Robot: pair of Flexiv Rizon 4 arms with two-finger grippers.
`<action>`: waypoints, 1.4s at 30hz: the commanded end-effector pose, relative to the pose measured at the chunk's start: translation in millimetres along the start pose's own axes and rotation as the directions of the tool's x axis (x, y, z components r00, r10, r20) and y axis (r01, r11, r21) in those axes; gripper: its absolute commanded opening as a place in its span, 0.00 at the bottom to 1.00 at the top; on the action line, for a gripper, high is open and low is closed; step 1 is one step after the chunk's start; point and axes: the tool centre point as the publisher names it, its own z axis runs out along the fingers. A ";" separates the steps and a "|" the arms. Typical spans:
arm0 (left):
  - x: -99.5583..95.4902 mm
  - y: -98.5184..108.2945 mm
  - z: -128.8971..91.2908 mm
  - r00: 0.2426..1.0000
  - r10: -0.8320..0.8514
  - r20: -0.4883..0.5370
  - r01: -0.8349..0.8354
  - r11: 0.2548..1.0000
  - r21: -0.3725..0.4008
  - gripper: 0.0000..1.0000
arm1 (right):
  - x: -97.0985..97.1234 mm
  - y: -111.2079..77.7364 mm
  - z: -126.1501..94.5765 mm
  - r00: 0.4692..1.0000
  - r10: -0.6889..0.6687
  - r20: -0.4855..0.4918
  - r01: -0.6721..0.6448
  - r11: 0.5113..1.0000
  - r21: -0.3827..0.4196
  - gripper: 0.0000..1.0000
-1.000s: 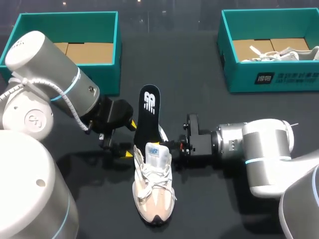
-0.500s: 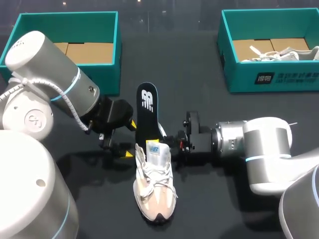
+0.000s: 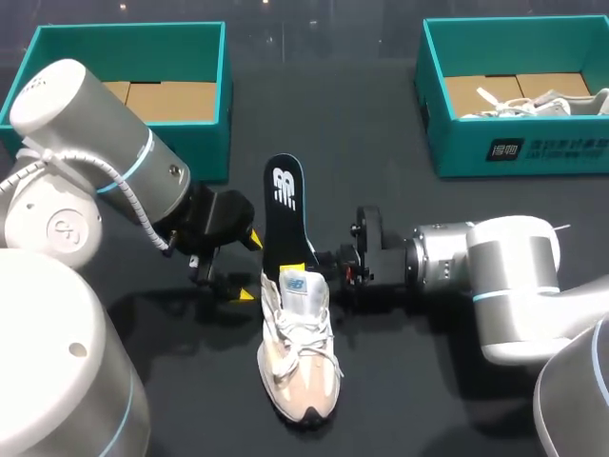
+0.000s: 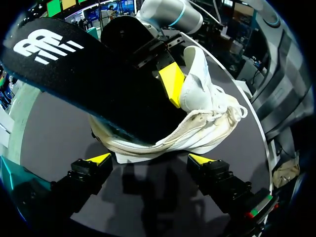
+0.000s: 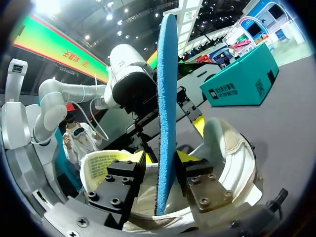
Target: Take the shoe out of the shoebox, open the shoe tongue, remove and reinsert the insole, then place the shoe into the shoebox
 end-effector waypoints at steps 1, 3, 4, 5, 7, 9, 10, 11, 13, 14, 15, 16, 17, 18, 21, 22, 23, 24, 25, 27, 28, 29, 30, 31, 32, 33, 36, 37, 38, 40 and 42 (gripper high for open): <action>0.9 0.6 1.0 1.000 0.001 0.002 -0.001 1.000 0.001 1.00 | -1.1 8.3 1.7 1.000 -0.006 -0.010 0.007 0.999 0.033 0.40; 0.9 0.6 1.0 1.000 0.001 0.002 -0.001 1.000 0.001 1.00 | -0.4 11.1 2.5 1.000 -0.012 -0.012 0.012 0.999 0.043 0.40; 0.9 0.6 1.0 1.000 0.001 0.002 -0.001 1.000 0.001 1.00 | 0.0 12.7 2.8 1.000 -0.015 -0.015 0.016 0.999 0.048 0.39; 0.9 0.6 1.0 1.000 0.001 0.002 -0.001 1.000 0.001 1.00 | 0.4 14.3 3.1 1.000 -0.019 -0.015 0.020 0.998 0.055 0.40; 0.9 0.6 1.0 1.000 0.001 0.002 -0.001 1.000 0.001 1.00 | 1.8 18.7 3.8 0.999 -0.028 -0.018 0.029 0.997 0.069 0.39; 0.9 0.6 1.0 1.000 0.001 0.002 -0.001 1.000 0.001 1.00 | 3.1 23.7 4.5 0.999 -0.039 -0.019 0.040 0.996 0.084 0.39; 0.9 0.6 1.0 1.000 0.001 0.002 -0.001 1.000 0.001 1.00 | 3.6 26.2 4.9 0.999 -0.044 -0.023 0.046 0.995 0.092 0.39; 0.9 0.6 1.0 1.000 0.001 0.002 -0.001 1.000 0.001 1.00 | 3.7 28.5 5.4 0.999 -0.048 -0.025 0.050 0.994 0.098 0.39; 0.9 0.6 1.0 1.000 0.001 0.002 -0.001 1.000 0.001 1.00 | 3.7 33.6 6.5 0.998 -0.055 -0.034 0.058 0.992 0.112 0.38; 0.9 0.6 1.0 1.000 0.001 0.002 -0.001 1.000 0.001 1.00 | 2.9 35.8 7.0 0.998 -0.056 -0.036 0.059 0.991 0.117 0.38; 0.9 0.6 1.0 1.000 0.001 0.002 -0.001 1.000 0.001 1.00 | 1.7 37.8 7.4 0.998 -0.056 -0.039 0.060 0.991 0.123 0.38; 0.9 0.6 1.0 1.000 0.001 0.002 -0.001 1.000 0.001 1.00 | 0.6 39.5 7.8 0.998 -0.055 -0.041 0.060 0.990 0.126 0.37; 0.9 0.6 1.0 1.000 0.001 0.002 -0.001 1.000 0.001 1.00 | -1.0 41.1 8.1 0.998 -0.052 -0.042 0.057 0.990 0.127 0.37; 0.9 0.6 1.0 1.000 0.001 0.002 -0.001 1.000 0.001 1.00 | -2.4 42.1 8.5 0.998 -0.047 -0.043 0.052 0.990 0.128 0.35; 0.9 0.6 1.0 1.000 0.001 0.002 -0.001 1.000 0.001 1.00 | -7.8 42.1 8.3 0.999 -0.025 -0.046 0.030 0.992 0.119 0.00; 0.9 0.6 1.0 1.000 0.001 0.002 -0.001 1.000 0.001 1.00 | -9.7 41.1 7.9 0.999 -0.012 -0.046 0.017 0.994 0.112 0.00; 0.9 0.6 1.0 1.000 0.001 0.002 -0.001 1.000 0.001 1.00 | -11.5 39.8 7.2 0.999 -0.002 -0.047 0.007 0.994 0.107 0.00; 0.9 0.6 1.0 1.000 0.001 0.002 -0.001 1.000 0.001 1.00 | -13.0 37.9 6.4 0.999 0.009 -0.049 -0.004 0.995 0.101 0.00; 0.9 0.6 1.0 1.000 0.001 0.002 -0.001 1.000 0.001 1.00 | -14.0 36.1 5.7 0.999 0.023 -0.049 -0.018 0.995 0.094 0.00; 0.9 0.6 1.0 1.000 0.001 0.002 -0.001 1.000 0.001 1.00 | -15.7 31.7 4.1 0.997 0.052 -0.049 -0.048 0.996 0.082 0.00; 0.9 0.6 1.0 1.000 0.001 0.002 -0.001 1.000 0.001 1.00 | -16.8 28.2 2.9 0.996 0.069 -0.052 -0.065 0.995 0.076 0.00; 0.9 0.6 1.0 1.000 0.001 0.002 -0.001 1.000 0.001 1.00 | -17.7 24.5 1.8 0.995 0.088 -0.053 -0.084 0.994 0.071 0.00; 0.9 0.6 1.0 1.000 0.001 0.002 -0.001 1.000 0.001 1.00 | -18.5 20.6 0.6 0.994 0.100 -0.050 -0.097 0.993 0.060 0.00; 0.9 0.6 1.0 1.000 0.001 0.002 -0.001 1.000 0.001 1.00 | -18.6 16.5 -0.7 0.992 0.113 -0.053 -0.111 0.993 0.051 0.00; 0.9 0.6 1.0 1.000 0.001 0.002 -0.001 1.000 0.001 1.00 | -18.2 12.2 -1.8 0.991 0.124 -0.054 -0.121 0.992 0.044 0.00; 0.9 0.6 1.0 1.000 0.001 0.002 -0.001 1.000 0.001 1.00 | -17.6 7.9 -2.4 0.990 0.135 -0.050 -0.133 0.990 0.037 0.00; 0.9 0.6 1.0 1.000 0.001 0.002 -0.001 1.000 0.001 1.00 | -14.9 -3.1 -2.2 0.985 0.167 -0.046 -0.166 0.986 0.026 0.00; 0.9 0.6 1.0 1.000 0.001 0.002 -0.001 1.000 0.001 1.00 | -13.3 -6.3 -1.6 0.983 0.175 -0.045 -0.174 0.984 0.026 0.00; 0.9 0.6 1.0 1.000 0.001 0.002 -0.001 1.000 0.001 1.00 | -11.6 -8.9 -1.0 0.982 0.183 -0.045 -0.182 0.983 0.025 0.00; 0.9 0.6 1.0 1.000 0.001 0.002 -0.001 1.000 0.001 1.00 | -7.7 -13.6 0.6 0.980 0.196 -0.042 -0.195 0.980 0.030 0.00; 0.9 0.6 1.0 1.000 0.001 0.002 -0.001 1.000 0.001 1.00 | -4.4 -16.6 2.2 0.978 0.204 -0.038 -0.202 0.979 0.034 0.00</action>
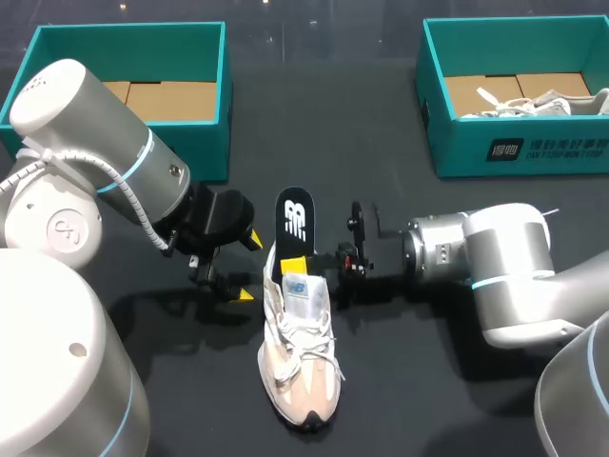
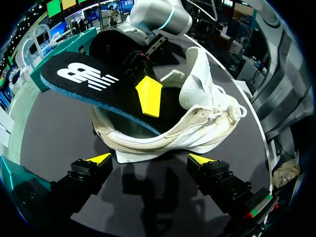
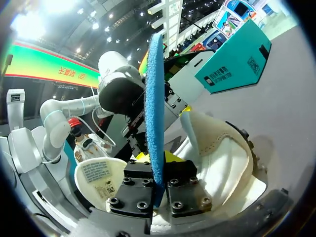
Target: Take the shoe out of the shoebox, open the shoe tongue, remove and reinsert the insole, then place the shoe into the shoebox
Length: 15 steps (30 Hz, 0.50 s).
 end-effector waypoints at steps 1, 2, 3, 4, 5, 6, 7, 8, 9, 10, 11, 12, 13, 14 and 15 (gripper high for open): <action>0.9 0.6 1.0 1.000 0.001 0.002 -0.001 1.000 0.001 1.00 | 6.1 -12.9 6.2 1.000 0.009 0.015 -0.009 1.000 0.000 0.00; 0.9 0.6 1.0 1.000 0.001 0.002 -0.001 1.000 0.001 1.00 | 7.4 -13.8 7.6 1.000 0.010 0.015 -0.010 1.000 0.005 0.00; 0.9 0.6 1.0 1.000 0.001 0.002 -0.001 1.000 0.001 1.00 | 8.4 -14.3 9.1 1.000 0.010 0.015 -0.010 1.000 0.012 0.00; 0.9 0.6 1.0 1.000 0.001 0.002 -0.001 1.000 0.001 1.00 | 9.3 -14.3 11.0 1.000 0.010 0.016 -0.010 1.000 0.017 0.00; 0.9 0.6 1.0 1.000 0.001 0.002 -0.001 1.000 0.001 1.00 | 9.9 -13.9 13.0 1.000 0.009 0.016 -0.009 1.000 0.025 0.00; 0.9 0.6 1.0 1.000 0.001 0.002 -0.001 1.000 0.001 1.00 | 10.9 -12.8 14.6 1.000 0.003 0.016 -0.003 0.999 0.033 0.00; 0.9 0.6 1.0 1.000 0.001 0.002 -0.001 1.000 0.001 1.00 | 12.0 -11.0 15.9 1.000 -0.006 0.018 0.005 0.999 0.039 0.00; 0.9 0.6 1.0 1.000 0.001 0.002 -0.001 1.000 0.001 1.00 | 13.0 -8.5 16.8 1.000 -0.014 0.020 0.013 0.999 0.045 0.00; 0.9 0.6 1.0 1.000 0.001 0.002 -0.001 1.000 0.001 1.00 | 14.0 -5.2 17.5 0.999 -0.026 0.023 0.024 0.998 0.052 0.13; 0.9 0.6 1.0 1.000 0.001 0.002 -0.001 1.000 0.001 1.00 | 15.2 -1.7 17.8 0.999 -0.039 0.023 0.037 0.998 0.060 0.22; 0.9 0.6 1.0 1.000 0.001 0.002 -0.001 1.000 0.001 1.00 | 16.2 1.6 18.1 0.998 -0.051 0.024 0.049 0.997 0.067 0.24; 0.9 0.6 1.0 1.000 0.001 0.002 -0.001 1.000 0.001 1.00 | 17.0 5.1 18.4 0.998 -0.062 0.026 0.060 0.995 0.074 0.27; 0.9 0.6 1.0 1.000 0.001 0.002 -0.001 1.000 0.001 1.00 | 17.5 8.1 18.7 0.997 -0.073 0.028 0.071 0.994 0.082 0.29; 0.9 0.6 1.0 1.000 0.001 0.002 -0.001 1.000 0.001 1.00 | 18.1 11.0 19.1 0.996 -0.082 0.029 0.080 0.993 0.088 0.32; 0.9 0.6 1.0 1.000 0.001 0.002 -0.001 1.000 0.001 1.00 | 18.5 13.9 19.3 0.996 -0.090 0.028 0.087 0.992 0.096 0.33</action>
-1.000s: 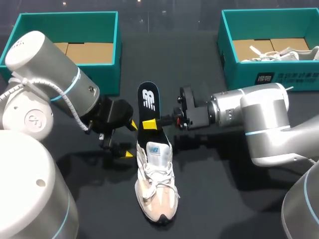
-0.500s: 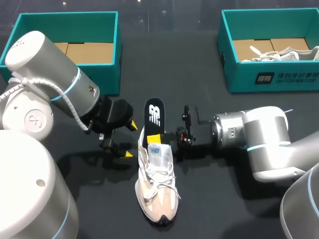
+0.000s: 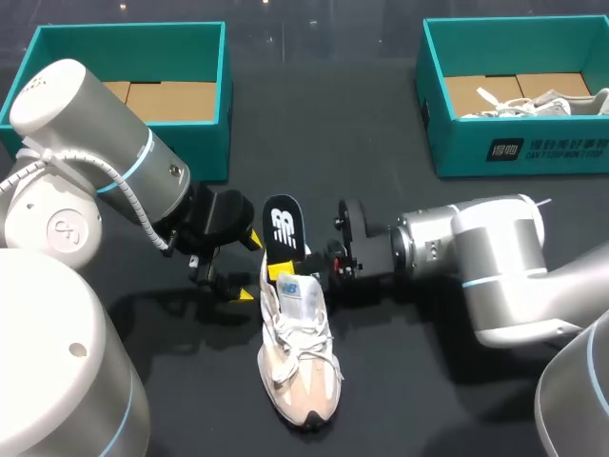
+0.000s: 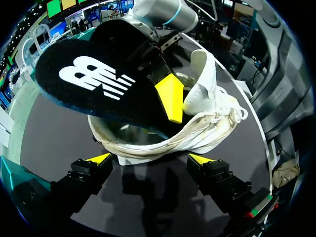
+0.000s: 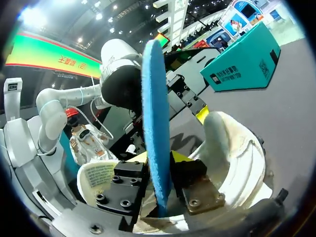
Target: Take the shoe out of the shoebox, open the shoe tongue, remove and reinsert the insole, then place the shoe into the shoebox
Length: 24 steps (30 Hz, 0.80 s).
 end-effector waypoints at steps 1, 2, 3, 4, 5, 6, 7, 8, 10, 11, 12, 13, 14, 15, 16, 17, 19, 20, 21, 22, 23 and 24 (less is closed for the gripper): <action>0.9 0.6 1.0 1.000 0.001 0.002 -0.001 1.000 0.001 1.00 | 4.1 15.0 0.6 1.000 -0.016 0.010 0.016 0.999 0.037 0.33; 0.9 0.6 1.0 1.000 0.001 0.002 -0.001 1.000 0.001 1.00 | 4.3 17.3 0.4 1.000 -0.024 0.011 0.023 0.999 0.041 0.33; 0.9 0.6 1.0 1.000 0.001 0.002 -0.001 1.000 0.001 1.00 | 4.3 19.6 0.3 0.999 -0.030 0.011 0.029 0.999 0.046 0.32; 0.9 0.6 1.0 1.000 0.001 0.002 -0.001 1.000 0.001 1.00 | 4.1 21.5 -0.1 0.999 -0.035 0.014 0.034 0.998 0.050 0.31; 0.9 0.6 1.0 1.000 0.001 0.002 -0.001 1.000 0.001 1.00 | 4.0 23.1 -0.5 0.999 -0.039 0.017 0.038 0.998 0.053 0.31; 0.9 0.6 1.0 1.000 0.001 0.002 -0.001 1.000 0.001 1.00 | 3.6 24.4 -1.1 0.999 -0.042 0.018 0.041 0.998 0.057 0.31; 0.9 0.6 1.0 1.000 0.001 0.002 -0.001 1.000 0.001 1.00 | 3.0 25.9 -2.0 0.999 -0.044 0.021 0.042 0.997 0.061 0.30; 0.9 0.6 1.0 1.000 0.001 0.002 -0.001 1.000 0.001 1.00 | 2.3 27.1 -3.3 0.999 -0.045 0.023 0.043 0.997 0.062 0.29; 0.9 0.6 1.0 1.000 0.001 0.002 -0.001 1.000 0.001 1.00 | 0.1 28.9 -6.9 0.998 -0.045 0.031 0.043 0.997 0.063 0.27; 0.9 0.6 1.0 1.000 0.001 0.002 -0.001 1.000 0.001 1.00 | -0.4 29.7 -8.4 0.998 -0.046 0.035 0.044 0.997 0.062 0.27; 0.9 0.6 1.0 1.000 0.001 0.002 -0.001 1.000 0.001 1.00 | -0.6 30.0 -9.2 0.998 -0.047 0.038 0.044 0.997 0.062 0.27; 0.9 0.6 1.0 1.000 0.001 0.002 -0.001 1.000 0.001 1.00 | -1.0 31.2 -11.5 0.998 -0.049 0.042 0.046 0.997 0.060 0.26; 0.9 0.6 1.0 1.000 0.001 0.002 -0.001 1.000 0.001 1.00 | -1.4 31.7 -13.0 0.998 -0.050 0.044 0.047 0.997 0.059 0.25; 0.9 0.6 1.0 1.000 0.001 0.002 -0.001 1.000 0.001 1.00 | -2.1 32.0 -14.5 0.998 -0.050 0.047 0.047 0.997 0.057 0.25; 0.9 0.6 1.0 1.000 0.001 0.002 -0.001 1.000 0.001 1.00 | -3.7 32.1 -17.2 0.998 -0.048 0.050 0.046 0.998 0.052 0.24; 0.9 0.6 1.0 1.000 0.001 0.002 -0.001 1.000 0.001 1.00 | -4.4 32.1 -18.2 0.998 -0.047 0.050 0.044 0.998 0.050 0.22; 0.9 0.6 1.0 1.000 0.001 0.002 -0.001 1.000 0.001 1.00 | -7.1 31.7 -20.7 0.998 -0.040 0.051 0.038 0.998 0.040 0.00; 0.9 0.6 1.0 1.000 0.001 0.002 -0.001 1.000 0.001 1.00 | -8.1 30.9 -20.9 0.998 -0.036 0.050 0.034 0.999 0.039 0.00; 0.9 0.6 1.0 1.000 0.001 0.002 -0.001 1.000 0.001 1.00 | -8.8 30.2 -20.8 0.998 -0.031 0.049 0.029 0.999 0.039 0.00; 0.9 0.6 1.0 1.000 0.001 0.002 -0.001 1.000 0.001 1.00 | -10.1 28.1 -19.8 0.999 -0.022 0.046 0.020 0.999 0.039 0.00; 0.9 0.6 1.0 1.000 0.001 0.002 -0.001 1.000 0.001 1.00 | -10.9 25.9 -18.4 0.999 -0.015 0.043 0.013 0.999 0.040 0.00; 0.9 0.6 1.0 1.000 0.001 0.002 -0.001 1.000 0.001 1.00 | -11.4 24.0 -17.3 0.999 -0.008 0.042 0.007 0.999 0.043 0.00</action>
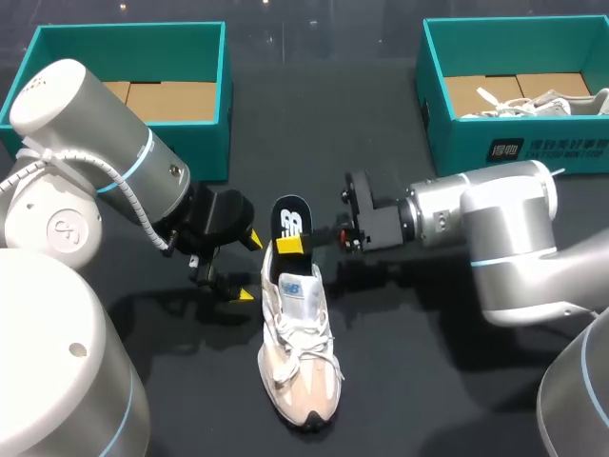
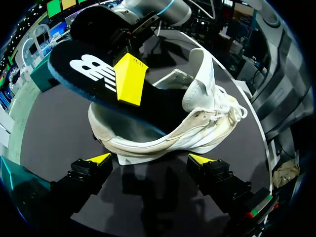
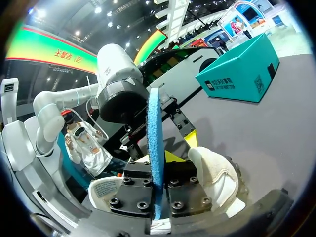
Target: Take the shoe out of the shoebox, open the shoe tongue, remove and reinsert the insole, then place the shoe into the shoebox
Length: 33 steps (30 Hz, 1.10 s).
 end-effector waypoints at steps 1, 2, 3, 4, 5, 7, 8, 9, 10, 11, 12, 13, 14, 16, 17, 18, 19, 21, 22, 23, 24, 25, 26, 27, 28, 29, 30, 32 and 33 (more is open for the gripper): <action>0.9 0.7 1.0 1.000 0.001 0.002 -0.001 1.000 0.001 1.00 | -2.6 -10.1 4.0 1.000 0.023 -0.012 -0.023 1.000 0.010 0.00; 0.9 0.7 1.0 1.000 0.001 0.002 -0.001 1.000 0.001 1.00 | -2.6 -13.6 5.3 0.999 0.034 -0.015 -0.034 0.999 0.009 0.00; 0.9 0.7 1.0 1.000 0.001 0.002 -0.001 1.000 0.001 1.00 | -2.5 -16.5 6.3 0.999 0.042 -0.018 -0.042 0.999 0.009 0.00; 0.9 0.7 1.0 1.000 0.001 0.002 -0.001 1.000 0.001 1.00 | -1.9 -20.5 7.6 0.998 0.052 -0.023 -0.052 0.999 0.008 0.00; 0.9 0.7 1.0 1.000 0.001 0.002 -0.001 1.000 0.001 1.00 | -0.9 -26.0 9.7 0.997 0.067 -0.028 -0.067 0.998 0.007 0.00; 0.9 0.7 1.0 1.000 0.001 0.002 -0.001 1.000 0.001 1.00 | 0.8 -33.9 13.6 0.995 0.096 -0.036 -0.096 0.995 0.011 0.00; 0.9 0.7 1.0 1.000 0.001 0.002 -0.001 1.000 0.001 1.00 | 1.5 -37.4 15.6 0.993 0.110 -0.037 -0.109 0.994 0.016 0.00; 0.9 0.7 1.0 1.000 0.001 0.002 -0.001 1.000 0.001 1.00 | 2.1 -39.6 17.0 0.992 0.120 -0.036 -0.119 0.993 0.020 0.00; 0.9 0.7 1.0 1.000 0.001 0.002 -0.001 1.000 0.001 1.00 | 3.4 -43.0 18.9 0.990 0.136 -0.038 -0.135 0.991 0.027 0.00; 0.9 0.7 1.0 1.000 0.001 0.002 -0.001 1.000 0.001 1.00 | 3.9 -43.9 19.3 0.989 0.143 -0.038 -0.142 0.989 0.029 0.00; 0.9 0.7 1.0 1.000 0.001 0.002 -0.001 1.000 0.001 1.00 | 4.1 -44.2 19.4 0.988 0.147 -0.040 -0.146 0.989 0.029 0.00; 0.9 0.7 1.0 1.000 0.001 0.002 -0.001 1.000 0.001 1.00 | 4.6 -44.9 19.6 0.988 0.151 -0.044 -0.150 0.988 0.025 0.00; 0.9 0.7 1.0 1.000 0.001 0.002 -0.001 1.000 0.001 1.00 | 5.0 -45.6 19.7 0.988 0.149 -0.043 -0.149 0.989 0.018 0.00; 0.9 0.7 1.0 1.000 0.001 0.002 -0.001 1.000 0.001 1.00 | 6.8 -46.5 19.3 0.990 0.135 -0.040 -0.135 0.991 0.007 0.00; 0.9 0.7 1.0 1.000 0.001 0.002 -0.001 1.000 0.001 1.00 | 8.6 -45.4 18.4 0.991 0.126 -0.037 -0.126 0.992 0.005 0.20; 0.9 0.7 1.0 1.000 0.001 0.002 -0.001 1.000 0.001 1.00 | 10.0 -42.7 17.6 0.993 0.116 -0.035 -0.116 0.993 0.008 0.33; 0.9 0.7 1.0 1.000 0.001 0.002 -0.001 1.000 0.001 1.00 | 11.2 -38.9 17.2 0.994 0.104 -0.030 -0.104 0.995 0.012 0.36; 0.9 0.7 1.0 1.000 0.001 0.002 -0.001 1.000 0.001 1.00 | 12.8 -32.8 17.7 0.996 0.086 -0.025 -0.085 0.996 0.024 0.42; 0.9 0.7 1.0 1.000 0.001 0.002 -0.001 1.000 0.001 1.00 | 13.8 -28.7 17.4 0.997 0.071 -0.015 -0.070 0.997 0.031 0.43; 0.9 0.7 1.0 1.000 0.001 0.002 -0.001 1.000 0.001 1.00 | 14.5 -25.5 16.7 0.998 0.059 -0.011 -0.059 0.998 0.037 0.43; 0.9 0.7 1.0 1.000 0.001 0.002 -0.001 1.000 0.001 1.00 | 15.1 -22.9 15.9 0.999 0.051 -0.006 -0.050 0.998 0.044 0.42; 0.9 0.7 1.0 1.000 0.001 0.002 -0.001 1.000 0.001 1.00 | 15.4 -19.8 14.8 0.999 0.043 0.005 -0.043 0.998 0.050 0.42; 0.9 0.7 1.0 1.000 0.001 0.002 -0.001 1.000 0.001 1.00 | 15.7 -17.3 13.7 0.999 0.037 0.010 -0.038 0.998 0.054 0.42; 0.9 0.7 1.0 1.000 0.001 0.002 -0.001 1.000 0.001 1.00 | 16.1 -15.0 12.4 0.999 0.030 0.015 -0.031 0.998 0.059 0.42; 0.9 0.7 1.0 1.000 0.001 0.002 -0.001 1.000 0.001 1.00 | 16.3 -12.8 11.1 0.999 0.025 0.022 -0.026 0.998 0.062 0.41; 0.9 0.7 1.0 1.000 0.001 0.002 -0.001 1.000 0.001 1.00 | 16.4 -10.9 9.9 0.999 0.021 0.028 -0.023 0.998 0.065 0.41; 0.9 0.7 1.0 1.000 0.001 0.002 -0.001 1.000 0.001 1.00 | 16.3 -9.2 8.7 0.999 0.018 0.032 -0.020 0.997 0.068 0.40; 0.9 0.7 1.0 1.000 0.001 0.002 -0.001 1.000 0.001 1.00 | 15.4 -6.5 6.1 0.999 0.015 0.044 -0.018 0.997 0.072 0.39; 0.9 0.7 1.0 1.000 0.001 0.002 -0.001 1.000 0.001 1.00 | 14.7 -5.6 4.8 0.999 0.015 0.046 -0.018 0.997 0.073 0.38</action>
